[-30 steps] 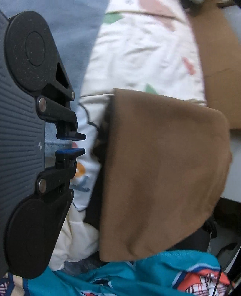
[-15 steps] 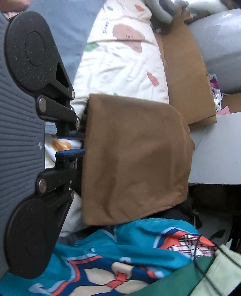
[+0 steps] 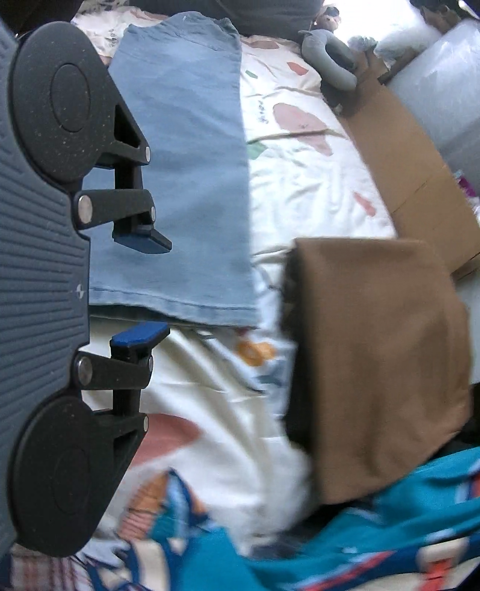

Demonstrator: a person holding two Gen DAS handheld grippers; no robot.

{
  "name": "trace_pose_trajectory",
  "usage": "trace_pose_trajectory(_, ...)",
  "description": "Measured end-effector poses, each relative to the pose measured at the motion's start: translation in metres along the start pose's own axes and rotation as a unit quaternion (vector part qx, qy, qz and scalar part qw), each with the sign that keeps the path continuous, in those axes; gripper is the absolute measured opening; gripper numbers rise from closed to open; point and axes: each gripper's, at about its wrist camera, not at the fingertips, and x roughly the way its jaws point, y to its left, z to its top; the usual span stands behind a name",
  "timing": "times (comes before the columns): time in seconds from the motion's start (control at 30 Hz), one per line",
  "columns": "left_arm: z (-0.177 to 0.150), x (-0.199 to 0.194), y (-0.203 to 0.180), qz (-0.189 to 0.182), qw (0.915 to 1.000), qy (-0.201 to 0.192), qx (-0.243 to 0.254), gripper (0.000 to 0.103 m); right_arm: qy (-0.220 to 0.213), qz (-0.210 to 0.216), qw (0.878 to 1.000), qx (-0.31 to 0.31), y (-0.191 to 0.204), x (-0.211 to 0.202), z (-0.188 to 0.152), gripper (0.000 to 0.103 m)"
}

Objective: Fold clothes

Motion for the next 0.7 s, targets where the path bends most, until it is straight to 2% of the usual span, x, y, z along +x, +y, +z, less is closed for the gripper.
trace_pose_trajectory(0.13, -0.006, 0.012, -0.001, -0.006, 0.9999, 0.01, 0.0, 0.073, 0.018, 0.008, 0.999, 0.026, -0.009, 0.019, -0.023, 0.05)
trace_pose_trajectory(0.3, -0.025, 0.039, -0.018, -0.034, 0.999, 0.026, 0.011, 0.073, 0.047, 0.013, 0.998, 0.042, -0.02, 0.047, -0.043, 0.051)
trace_pose_trajectory(0.47, -0.048, 0.068, -0.044, -0.054, 0.997, 0.053, 0.015, 0.073, 0.053, 0.05, 0.995, 0.066, -0.024, 0.057, -0.048, 0.071)
trace_pose_trajectory(0.6, -0.066, 0.086, -0.065, -0.072, 0.9943, 0.073, 0.03, 0.073, 0.065, 0.1, 0.989, 0.086, -0.022, 0.059, -0.047, 0.07)
trace_pose_trajectory(0.7, -0.077, 0.095, -0.075, -0.079, 0.9927, 0.085, 0.031, 0.073, 0.065, 0.116, 0.987, 0.091, -0.019, 0.051, -0.044, 0.069)
